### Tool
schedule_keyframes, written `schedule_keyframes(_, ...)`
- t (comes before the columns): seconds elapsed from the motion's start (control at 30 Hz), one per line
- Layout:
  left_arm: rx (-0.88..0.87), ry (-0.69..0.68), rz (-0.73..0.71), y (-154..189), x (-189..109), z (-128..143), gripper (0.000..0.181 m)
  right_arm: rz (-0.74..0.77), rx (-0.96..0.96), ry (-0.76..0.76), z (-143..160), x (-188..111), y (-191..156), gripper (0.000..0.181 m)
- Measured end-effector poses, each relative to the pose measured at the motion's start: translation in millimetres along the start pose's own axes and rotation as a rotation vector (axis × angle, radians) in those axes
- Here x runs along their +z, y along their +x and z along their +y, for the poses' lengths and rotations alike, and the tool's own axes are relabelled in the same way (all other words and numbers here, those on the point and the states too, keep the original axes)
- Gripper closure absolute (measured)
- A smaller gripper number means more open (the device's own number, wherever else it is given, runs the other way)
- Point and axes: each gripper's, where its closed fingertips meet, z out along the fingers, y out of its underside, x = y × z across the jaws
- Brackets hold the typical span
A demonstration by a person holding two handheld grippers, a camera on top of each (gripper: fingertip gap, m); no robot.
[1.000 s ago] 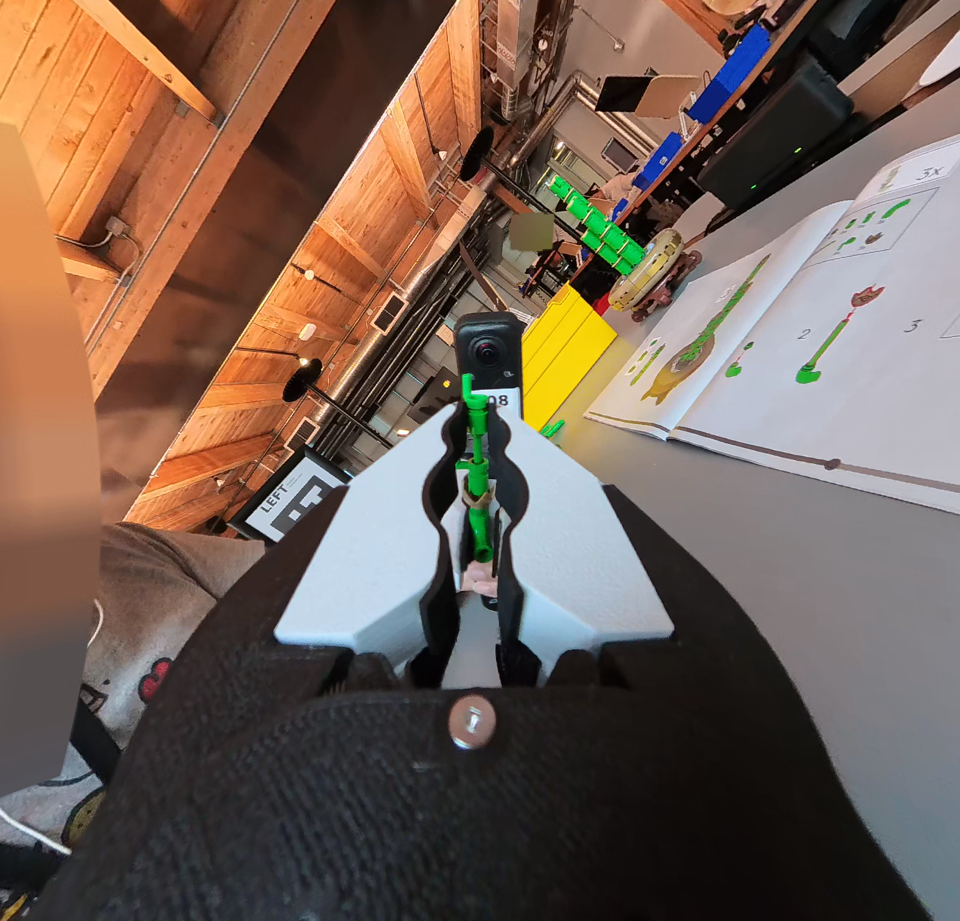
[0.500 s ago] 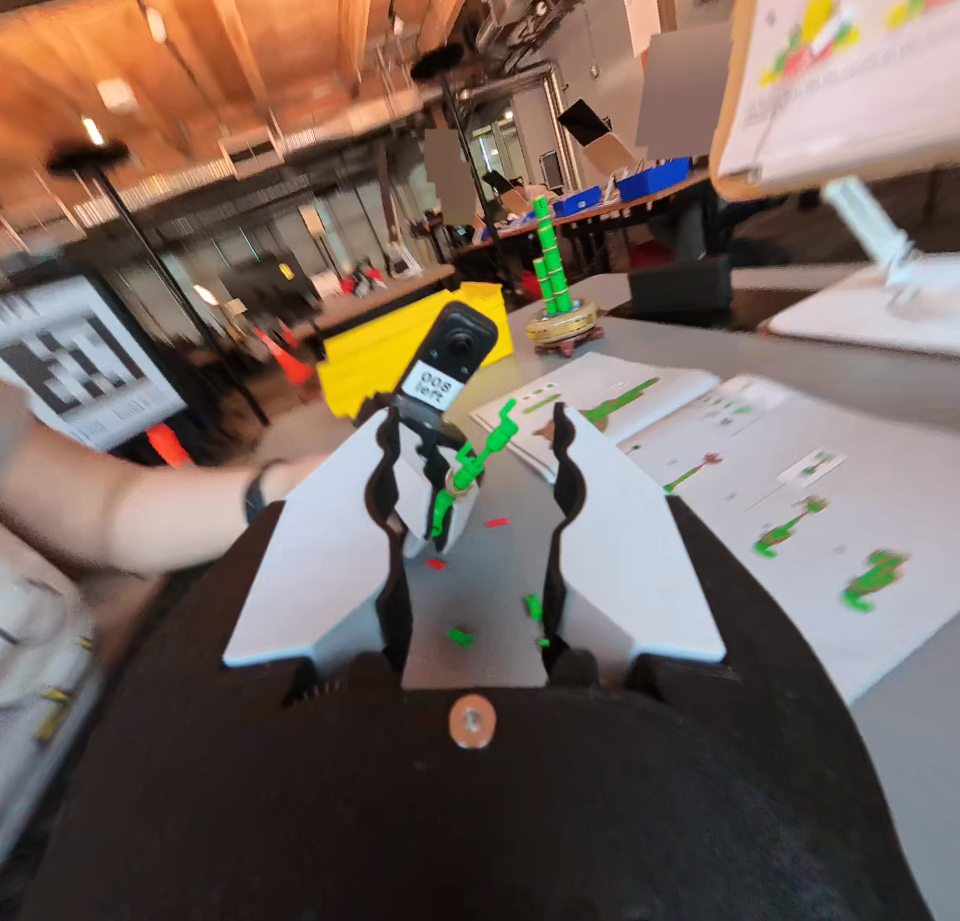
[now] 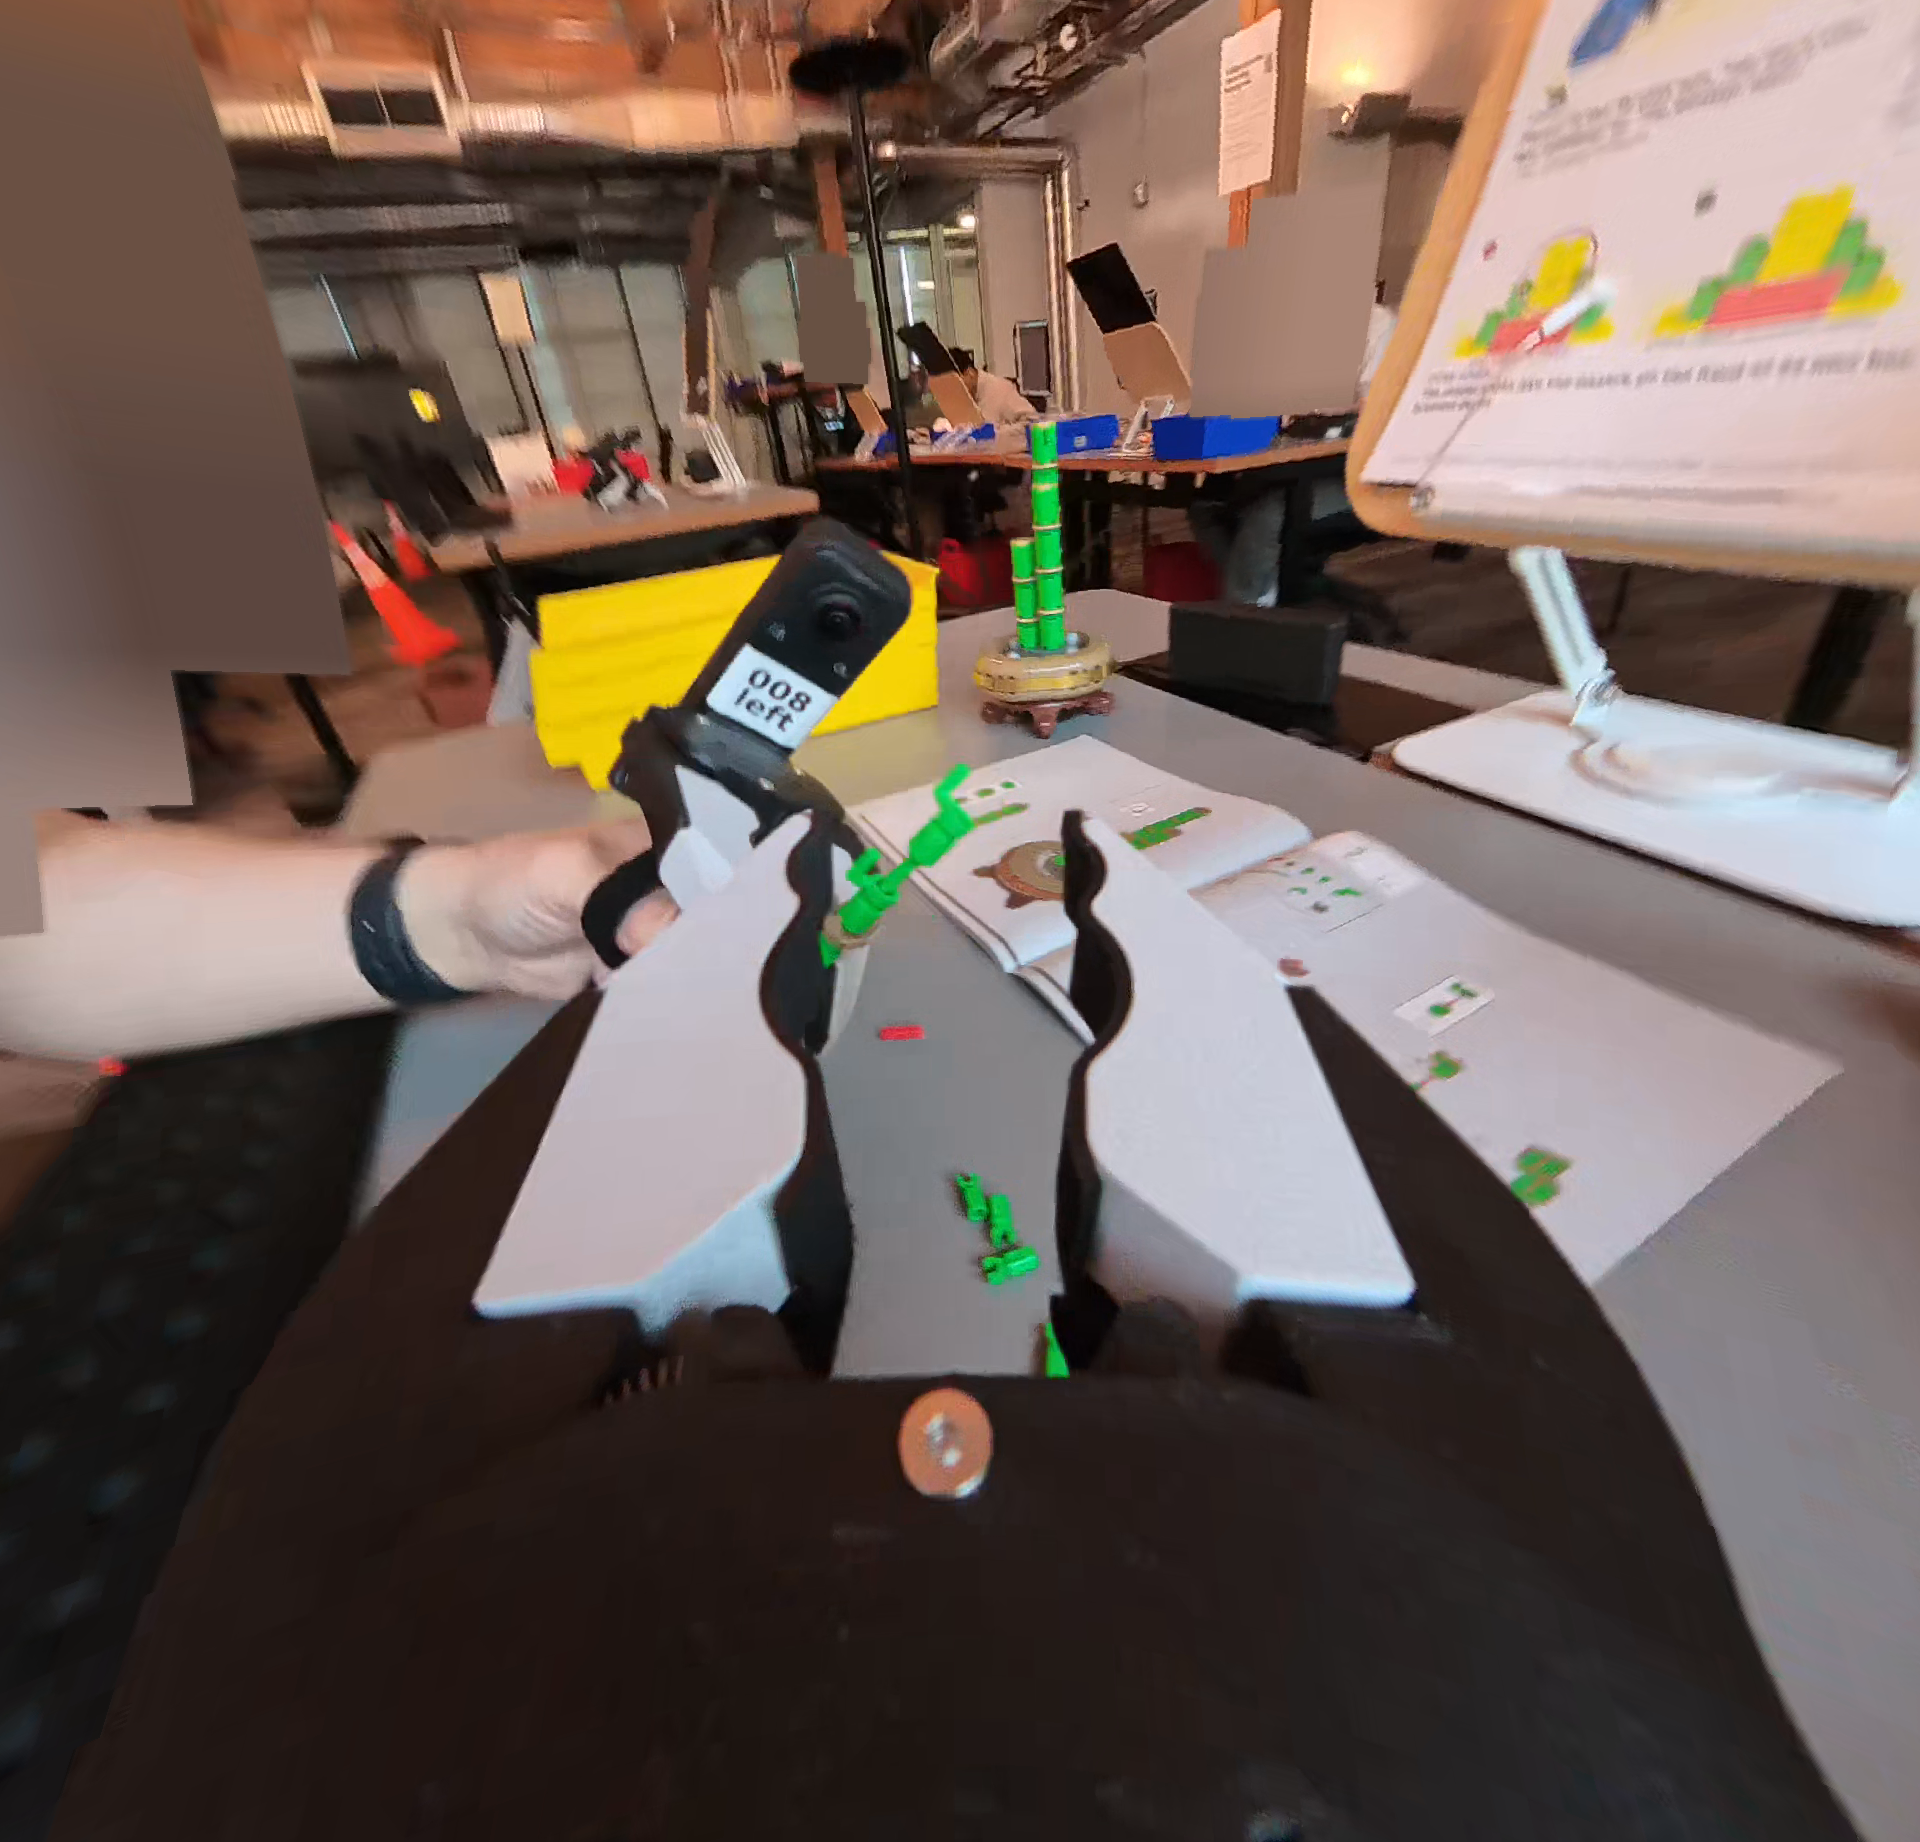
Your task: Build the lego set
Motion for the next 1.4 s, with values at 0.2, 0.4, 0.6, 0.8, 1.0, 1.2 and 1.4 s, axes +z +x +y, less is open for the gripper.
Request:
schedule_keyframes(0.2,0.165,-0.005,0.041,17,3,-3,0.175,-0.239,0.418,0.126,-20,-7,-11,0.150)
schedule_keyframes(0.4,0.239,0.004,0.074,28,6,-2,0.175,-0.304,0.461,0.124,-24,-6,-22,0.162)
schedule_keyframes(0.6,0.250,0.015,0.098,33,6,-3,0.175,-0.344,0.473,0.098,-21,-1,-31,0.167)
schedule_keyframes(0.8,0.281,0.026,0.113,37,5,-5,0.175,-0.353,0.404,0.128,-27,0,-40,0.174)
schedule_keyframes(1.0,0.296,0.025,0.106,36,5,-4,0.175,-0.334,0.376,0.123,-27,2,-40,0.175)
schedule_keyframes(1.2,0.296,0.027,0.095,33,7,-3,0.175,-0.294,0.370,0.113,-22,4,-35,0.176)
schedule_keyframes(1.4,0.213,0.098,0.154,38,5,-12,0.162,-0.282,0.361,0.107,-19,4,-31,0.176)
